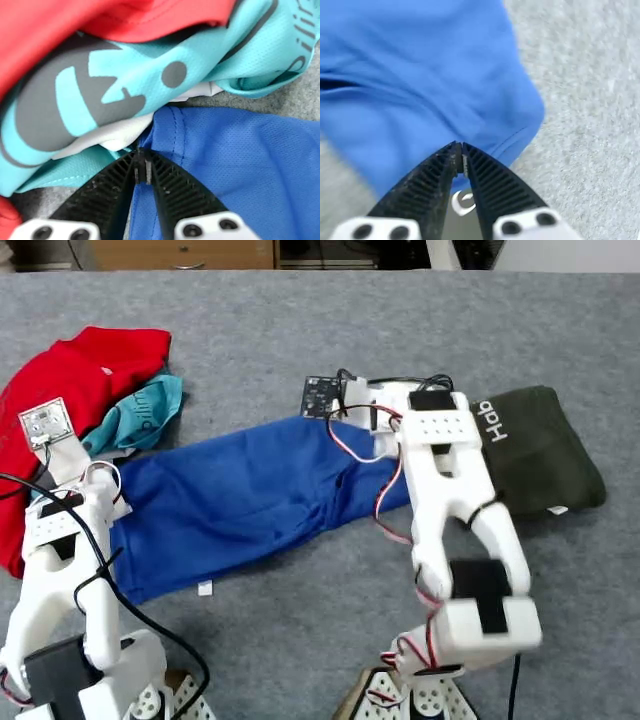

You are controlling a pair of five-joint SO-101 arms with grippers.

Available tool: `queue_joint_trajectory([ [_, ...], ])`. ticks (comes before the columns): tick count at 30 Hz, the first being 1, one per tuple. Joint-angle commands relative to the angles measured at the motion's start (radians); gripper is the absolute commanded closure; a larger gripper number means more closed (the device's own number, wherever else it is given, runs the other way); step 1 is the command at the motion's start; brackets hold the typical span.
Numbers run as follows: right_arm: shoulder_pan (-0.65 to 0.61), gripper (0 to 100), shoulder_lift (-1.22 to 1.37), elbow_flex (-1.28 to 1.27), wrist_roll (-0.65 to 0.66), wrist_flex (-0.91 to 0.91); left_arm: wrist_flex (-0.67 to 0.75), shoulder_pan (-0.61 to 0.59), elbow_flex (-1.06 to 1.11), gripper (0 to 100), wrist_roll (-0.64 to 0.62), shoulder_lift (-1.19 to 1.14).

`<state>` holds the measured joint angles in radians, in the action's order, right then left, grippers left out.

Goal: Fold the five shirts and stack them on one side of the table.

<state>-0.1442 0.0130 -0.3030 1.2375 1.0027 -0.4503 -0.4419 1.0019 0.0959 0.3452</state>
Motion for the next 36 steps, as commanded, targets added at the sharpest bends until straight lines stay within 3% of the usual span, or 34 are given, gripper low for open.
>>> queue_joint_trajectory([
  [1,-0.047,99.4,-0.163,0.001,-0.012,0.235,0.000,0.000,-0.048,98,0.002,0.004],
  [4,-0.101,99.4,-0.219,-0.039,-0.012,0.373,0.000,0.000,-0.048,98,0.002,0.004],
  [6,-0.134,99.4,-0.231,-0.088,-0.028,0.371,0.000,0.000,-0.048,98,0.002,0.004],
  [15,-0.274,99.4,-0.021,-0.163,-0.201,0.026,0.000,0.000,-0.048,98,0.002,0.004],
  [25,-0.252,99.4,0.325,0.097,-0.253,-0.044,0.000,0.000,-0.048,98,0.002,0.004],
  [31,-0.257,99.4,0.278,0.148,-0.313,-0.038,0.000,0.000,-0.048,98,0.002,0.004],
  [36,-0.249,99.4,0.160,0.151,-0.311,0.068,0.000,0.000,-0.048,98,0.002,0.004],
])
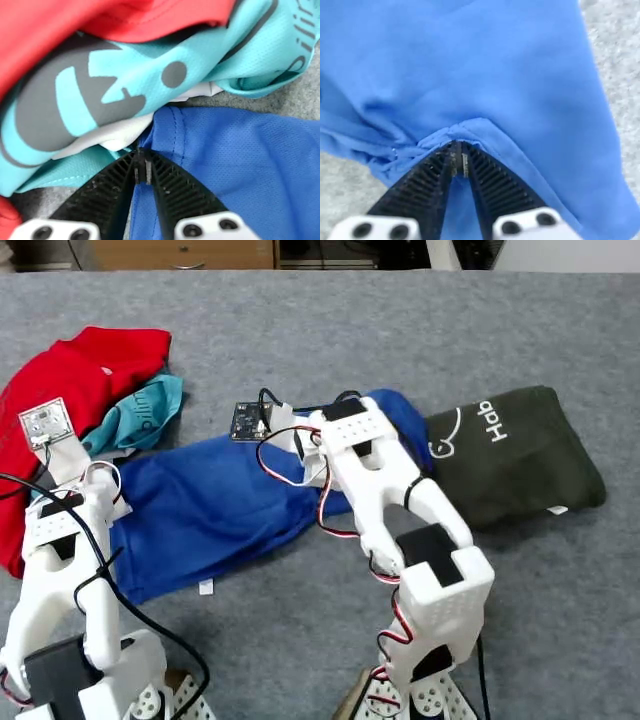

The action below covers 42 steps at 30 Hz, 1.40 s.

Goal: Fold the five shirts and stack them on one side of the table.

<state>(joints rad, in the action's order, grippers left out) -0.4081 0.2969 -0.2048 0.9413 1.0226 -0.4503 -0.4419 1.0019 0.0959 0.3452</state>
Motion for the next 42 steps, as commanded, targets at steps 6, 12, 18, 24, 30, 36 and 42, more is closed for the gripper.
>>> queue_joint_trajectory([
  [6,0.044,99.4,-0.371,0.053,-0.034,0.195,-0.006,-0.002,-0.044,98,-0.003,0.004],
  [12,0.125,99.4,-0.667,0.047,-0.094,0.446,-0.178,-0.026,-0.150,98,-0.002,0.054],
  [18,0.317,99.4,-0.820,-0.047,-0.115,0.571,-0.582,-0.009,-0.400,91,0.041,0.094],
  [24,0.493,99.4,-0.878,-0.203,-0.086,0.572,-0.845,0.006,-0.549,86,0.167,-0.021],
  [30,0.549,99.4,-0.878,-0.266,-0.046,0.572,-0.865,-0.044,-0.592,85,0.213,-0.148],
  [36,0.549,99.4,-0.877,-0.272,-0.054,0.575,-0.859,-0.106,-0.588,85,0.230,-0.225],
  [42,0.544,99.4,-0.877,-0.272,-0.091,0.582,-0.813,-0.141,-0.526,85,0.276,-0.325],
])
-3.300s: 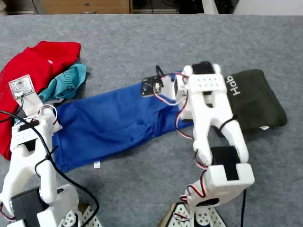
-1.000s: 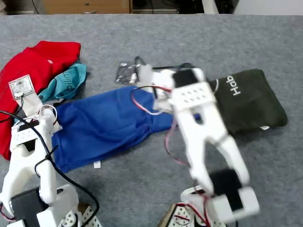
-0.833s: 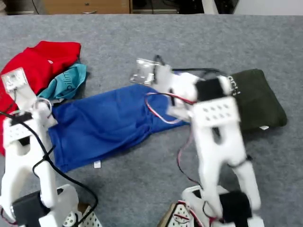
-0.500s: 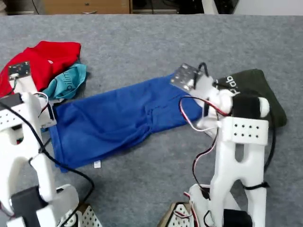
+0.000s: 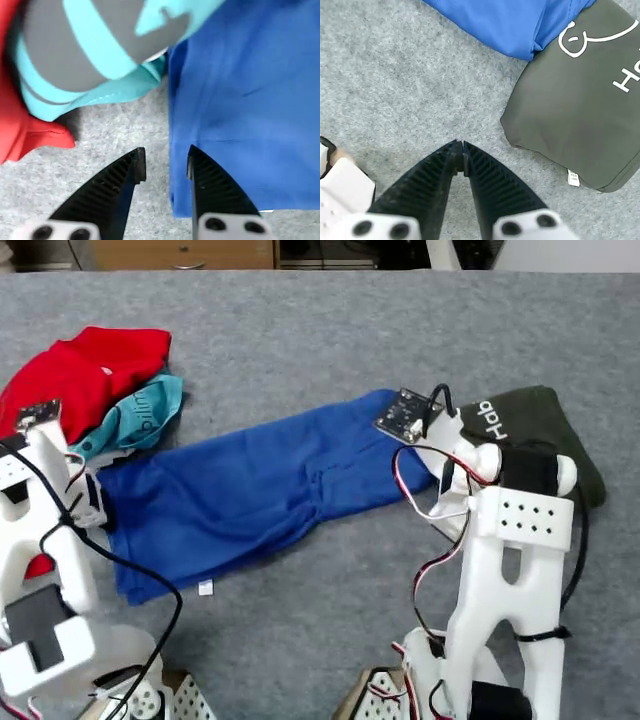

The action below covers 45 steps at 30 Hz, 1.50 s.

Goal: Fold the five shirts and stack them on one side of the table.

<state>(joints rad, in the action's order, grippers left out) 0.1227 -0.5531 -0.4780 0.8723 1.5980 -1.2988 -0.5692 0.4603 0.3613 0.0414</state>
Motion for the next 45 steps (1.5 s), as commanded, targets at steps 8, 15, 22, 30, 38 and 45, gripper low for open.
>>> queue_joint_trajectory([
  [8,0.012,99.4,-0.033,0.001,-0.048,0.029,0.103,-0.011,0.097,85,0.006,-0.051],
  [15,0.012,99.4,-0.033,0.001,-0.048,0.041,-0.008,-0.014,0.034,85,0.003,-0.047],
  [22,0.012,99.4,-0.028,0.001,-0.048,0.041,-0.106,-0.018,-0.060,85,-0.041,-0.047],
  [30,0.008,99.4,-0.027,-0.012,-0.040,0.029,-0.100,-0.011,-0.061,85,-0.068,-0.047],
  [38,-0.027,99.4,-0.033,-0.088,-0.046,-0.015,0.164,0.049,0.118,80,-0.180,-0.048],
  [45,-0.024,99.4,-0.033,-0.091,-0.044,-0.015,0.170,0.066,0.138,80,-0.193,-0.004],
])
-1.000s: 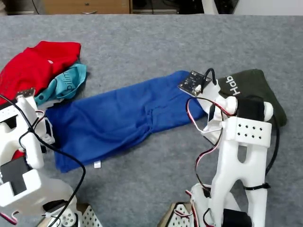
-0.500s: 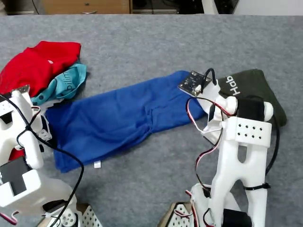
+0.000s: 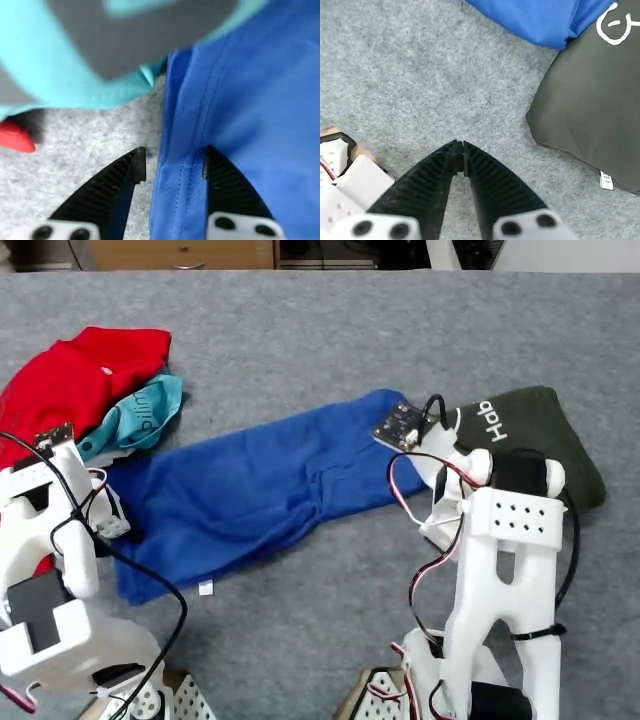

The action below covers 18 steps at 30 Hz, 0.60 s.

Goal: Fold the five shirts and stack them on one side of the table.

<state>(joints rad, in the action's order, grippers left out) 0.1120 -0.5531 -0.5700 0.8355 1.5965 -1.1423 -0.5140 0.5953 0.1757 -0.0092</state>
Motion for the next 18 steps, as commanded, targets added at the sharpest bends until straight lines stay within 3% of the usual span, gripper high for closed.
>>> queue_joint_trajectory([
  [1,-0.013,99.4,-0.033,0.001,-0.006,-0.014,0.015,0.009,0.003,80,-0.008,0.053],
  [11,-0.012,99.4,-0.033,0.001,-0.005,-0.015,0.100,0.011,0.123,81,-0.009,0.056],
  [18,-0.012,99.4,-0.033,0.001,-0.005,-0.015,0.101,0.017,0.132,93,-0.110,0.042],
])
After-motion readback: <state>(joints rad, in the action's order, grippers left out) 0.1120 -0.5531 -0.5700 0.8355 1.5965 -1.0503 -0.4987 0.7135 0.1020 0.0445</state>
